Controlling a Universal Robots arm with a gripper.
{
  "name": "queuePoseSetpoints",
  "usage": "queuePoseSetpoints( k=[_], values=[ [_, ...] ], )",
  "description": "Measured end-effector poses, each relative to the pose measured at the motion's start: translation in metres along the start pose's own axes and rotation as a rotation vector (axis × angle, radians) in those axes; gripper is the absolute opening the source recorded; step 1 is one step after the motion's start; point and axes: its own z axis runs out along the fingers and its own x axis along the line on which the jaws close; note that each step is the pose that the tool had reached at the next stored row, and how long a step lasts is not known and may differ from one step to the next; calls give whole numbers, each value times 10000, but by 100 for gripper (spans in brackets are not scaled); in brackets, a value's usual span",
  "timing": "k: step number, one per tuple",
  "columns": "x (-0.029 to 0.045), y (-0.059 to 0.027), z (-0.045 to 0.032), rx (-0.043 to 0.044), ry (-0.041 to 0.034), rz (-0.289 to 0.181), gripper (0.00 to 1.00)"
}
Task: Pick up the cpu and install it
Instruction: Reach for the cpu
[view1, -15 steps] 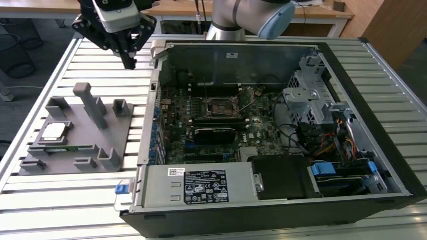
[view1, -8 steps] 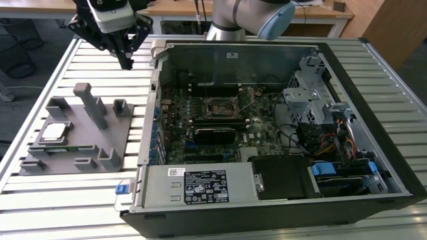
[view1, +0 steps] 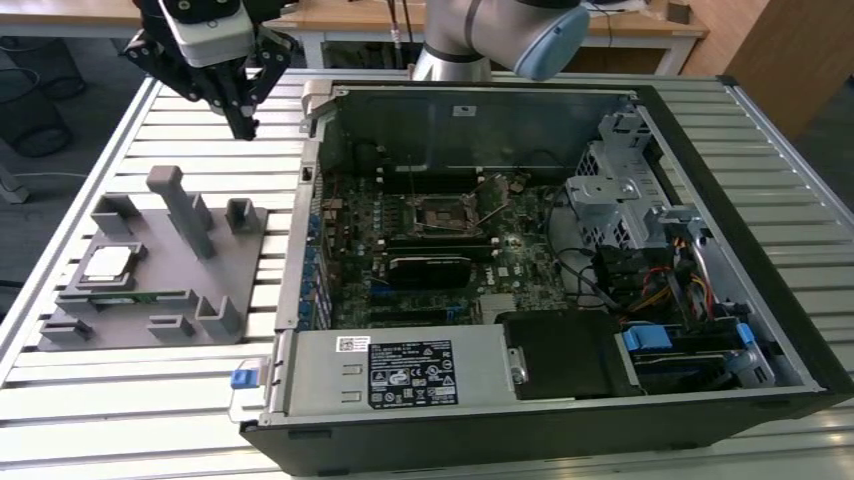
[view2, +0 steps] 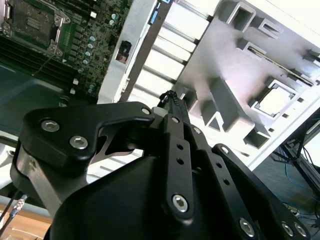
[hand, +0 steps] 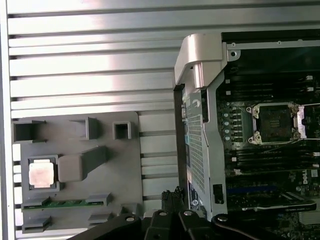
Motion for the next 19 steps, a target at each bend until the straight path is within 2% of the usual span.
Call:
queuePoseSetpoints(
  k=[9, 19],
  values=[
    [266, -17, 1, -1, -1, 1, 11],
    [492, -32, 4, 0, 0, 0, 11]
  ],
)
